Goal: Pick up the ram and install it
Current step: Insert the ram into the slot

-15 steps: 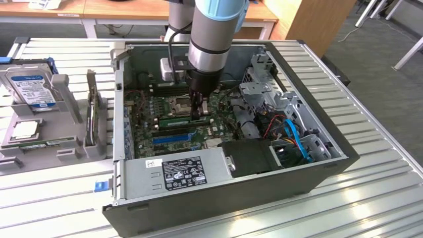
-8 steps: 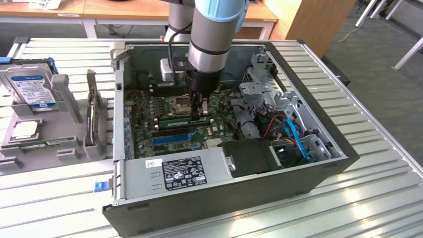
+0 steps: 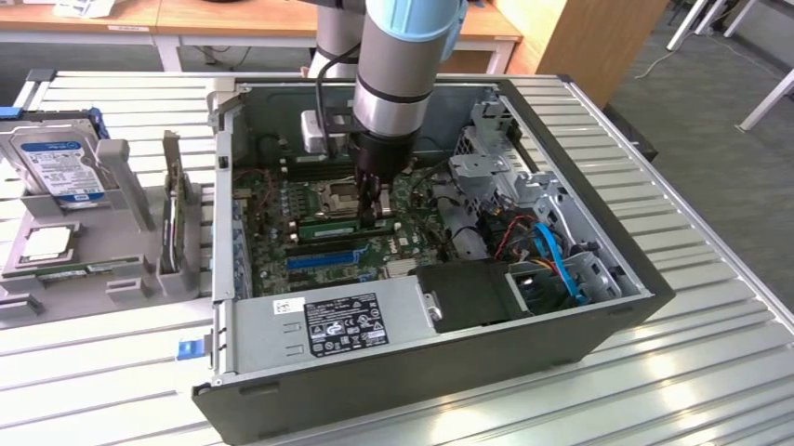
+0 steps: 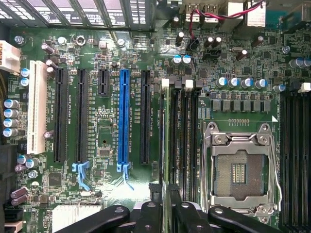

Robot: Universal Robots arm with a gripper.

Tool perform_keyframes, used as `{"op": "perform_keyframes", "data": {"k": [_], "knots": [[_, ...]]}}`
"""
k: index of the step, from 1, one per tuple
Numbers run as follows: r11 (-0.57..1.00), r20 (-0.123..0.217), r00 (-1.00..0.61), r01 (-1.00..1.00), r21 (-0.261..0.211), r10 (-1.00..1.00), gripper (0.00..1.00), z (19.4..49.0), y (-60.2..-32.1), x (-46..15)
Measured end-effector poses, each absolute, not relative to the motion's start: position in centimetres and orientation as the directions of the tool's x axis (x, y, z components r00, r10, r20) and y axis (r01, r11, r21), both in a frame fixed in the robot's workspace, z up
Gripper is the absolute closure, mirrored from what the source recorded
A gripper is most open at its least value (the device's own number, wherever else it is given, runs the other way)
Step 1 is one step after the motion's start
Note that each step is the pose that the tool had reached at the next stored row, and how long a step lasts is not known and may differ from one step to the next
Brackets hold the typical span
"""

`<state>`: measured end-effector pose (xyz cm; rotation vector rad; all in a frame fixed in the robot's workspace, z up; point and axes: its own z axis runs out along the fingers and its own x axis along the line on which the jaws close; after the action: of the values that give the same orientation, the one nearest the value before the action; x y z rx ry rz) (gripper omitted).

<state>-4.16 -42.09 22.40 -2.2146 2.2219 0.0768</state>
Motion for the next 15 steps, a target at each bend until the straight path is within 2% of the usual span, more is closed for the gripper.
{"op": "perform_keyframes", "data": {"k": [9,15], "knots": [[0.003,-0.037,-0.004,-0.999,0.032,-0.999,0.81,22.5,-42.1,-4.2],[0.003,-0.037,-0.004,-0.999,0.032,-0.999,0.81,23.7,-42.1,-4.2]]}}
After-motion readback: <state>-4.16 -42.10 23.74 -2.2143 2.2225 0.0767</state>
